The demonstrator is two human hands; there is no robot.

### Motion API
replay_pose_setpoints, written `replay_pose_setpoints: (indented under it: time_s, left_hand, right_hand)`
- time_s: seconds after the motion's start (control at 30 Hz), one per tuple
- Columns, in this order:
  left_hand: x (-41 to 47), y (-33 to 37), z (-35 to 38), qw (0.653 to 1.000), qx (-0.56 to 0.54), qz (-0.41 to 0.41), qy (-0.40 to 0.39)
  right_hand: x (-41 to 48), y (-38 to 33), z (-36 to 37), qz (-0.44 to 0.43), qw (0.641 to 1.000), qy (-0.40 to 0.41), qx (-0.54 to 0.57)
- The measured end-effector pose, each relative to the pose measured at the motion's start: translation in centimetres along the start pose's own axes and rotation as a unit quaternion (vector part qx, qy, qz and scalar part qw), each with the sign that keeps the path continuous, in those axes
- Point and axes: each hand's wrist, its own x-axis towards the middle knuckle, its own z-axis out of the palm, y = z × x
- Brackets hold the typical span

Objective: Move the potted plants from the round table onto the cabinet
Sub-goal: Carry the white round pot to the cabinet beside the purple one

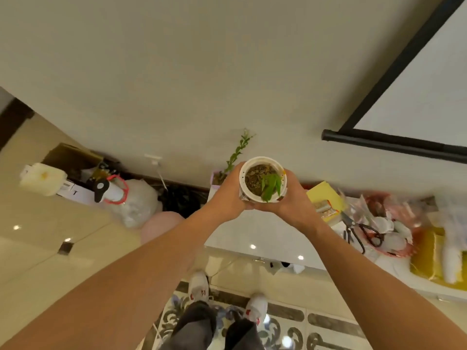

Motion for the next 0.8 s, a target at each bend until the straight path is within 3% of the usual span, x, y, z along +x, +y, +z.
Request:
replay_pose_setpoints:
  time_s: [0.2, 0.4, 0.8]
  left_hand:
    - [2.9, -9.4, 2.0, 0.998, -0.010, -0.055, 0.029]
    - [5.6, -17.4, 3.3, 0.997, -0.006, -0.075, -0.032]
    - [11.1, -22.8, 4.0, 0.991, -0.063, -0.096, -0.063]
  right_hand:
    - [2.7, 8.5, 4.0, 0.062, 0.998, 0.005, -0.001]
    - [4.5, 16.1, 6.7, 0.103, 0.994, 0.000, -0.018]
    - [8.4, 22.5, 8.5, 0.208, 0.977, 0.040, -0.021]
